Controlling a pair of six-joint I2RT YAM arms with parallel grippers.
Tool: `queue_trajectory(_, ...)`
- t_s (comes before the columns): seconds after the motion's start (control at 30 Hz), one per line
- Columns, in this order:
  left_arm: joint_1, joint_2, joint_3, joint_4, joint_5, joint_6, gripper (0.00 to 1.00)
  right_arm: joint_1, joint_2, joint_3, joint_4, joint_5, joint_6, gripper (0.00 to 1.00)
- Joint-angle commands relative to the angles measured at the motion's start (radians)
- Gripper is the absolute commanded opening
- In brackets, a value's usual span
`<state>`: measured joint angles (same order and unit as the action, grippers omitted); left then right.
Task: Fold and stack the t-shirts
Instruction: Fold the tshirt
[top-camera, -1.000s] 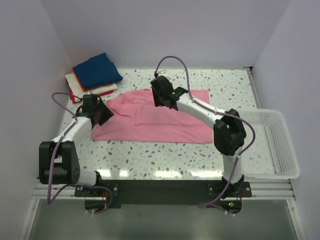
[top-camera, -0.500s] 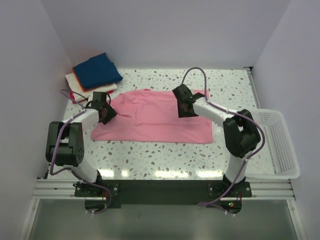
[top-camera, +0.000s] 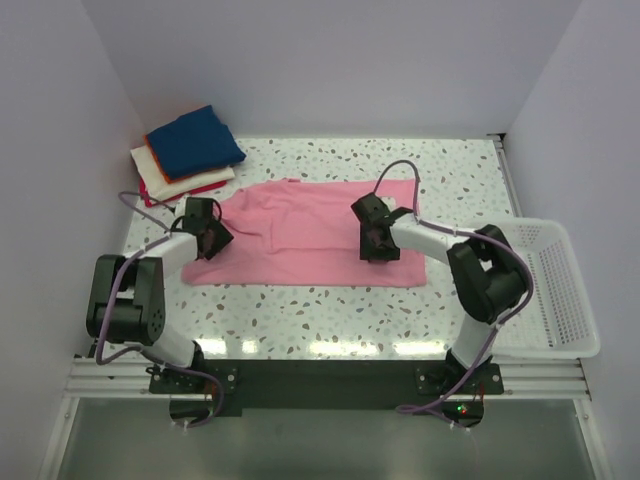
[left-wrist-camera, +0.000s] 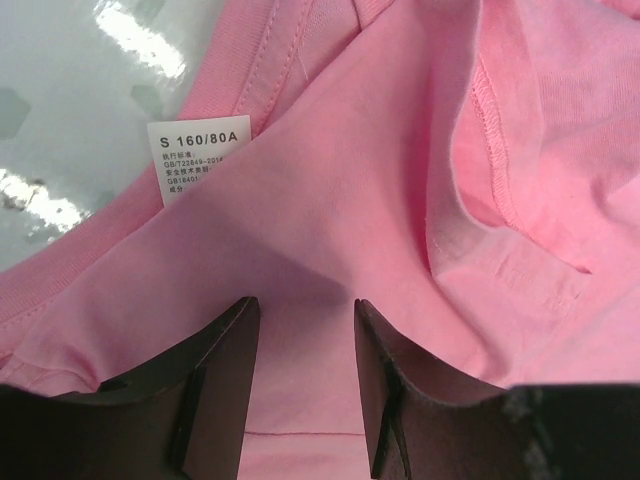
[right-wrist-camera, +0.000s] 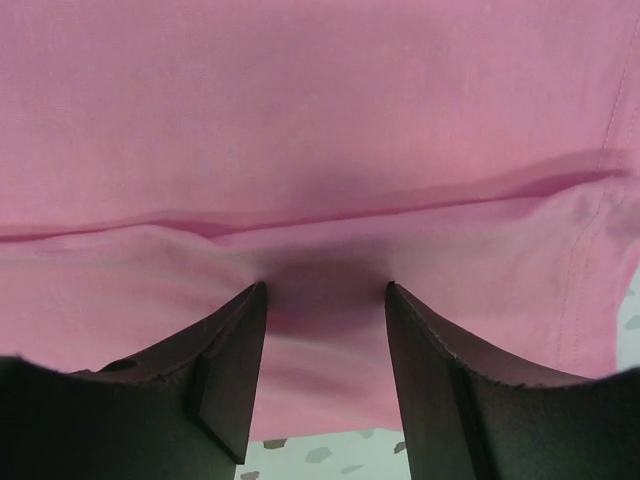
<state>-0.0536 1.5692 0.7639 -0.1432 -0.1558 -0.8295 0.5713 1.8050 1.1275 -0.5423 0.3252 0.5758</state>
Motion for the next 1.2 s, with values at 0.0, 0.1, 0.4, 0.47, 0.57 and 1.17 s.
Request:
queue_trajectory(0.0,-0.005,-0.055,-0.084,-0.039,-0.008,-0.017,0.48,0.002,-0.038,-0.072,0.016,-0.041,0.078,0.55)
queue_trajectory(0.1,-0.005,-0.11,-0.129,-0.052,-0.005,-0.011,0.49,0.001,-0.099,-0.147,0.007,-0.051,0.099,0.55)
queue_trajectory(0.4,-0.006,-0.326,-0.3,-0.102,0.064,-0.033,0.49,0.002,-0.321,-0.356,-0.045,-0.121,0.136,0.55)
queue_trajectory(0.47,-0.005,-0.368,-0.354,-0.117,0.078,-0.048,0.49,0.002,-0.374,-0.394,-0.057,-0.15,0.15,0.55)
queue_trajectory(0.57,-0.006,-0.452,-0.409,-0.15,0.116,-0.06,0.49,0.002,-0.45,-0.432,-0.085,-0.181,0.162,0.55)
queue_trajectory(1.17,-0.005,-0.682,-0.106,-0.538,0.045,0.018,0.64,0.001,-0.742,-0.362,-0.252,-0.107,0.272,0.54)
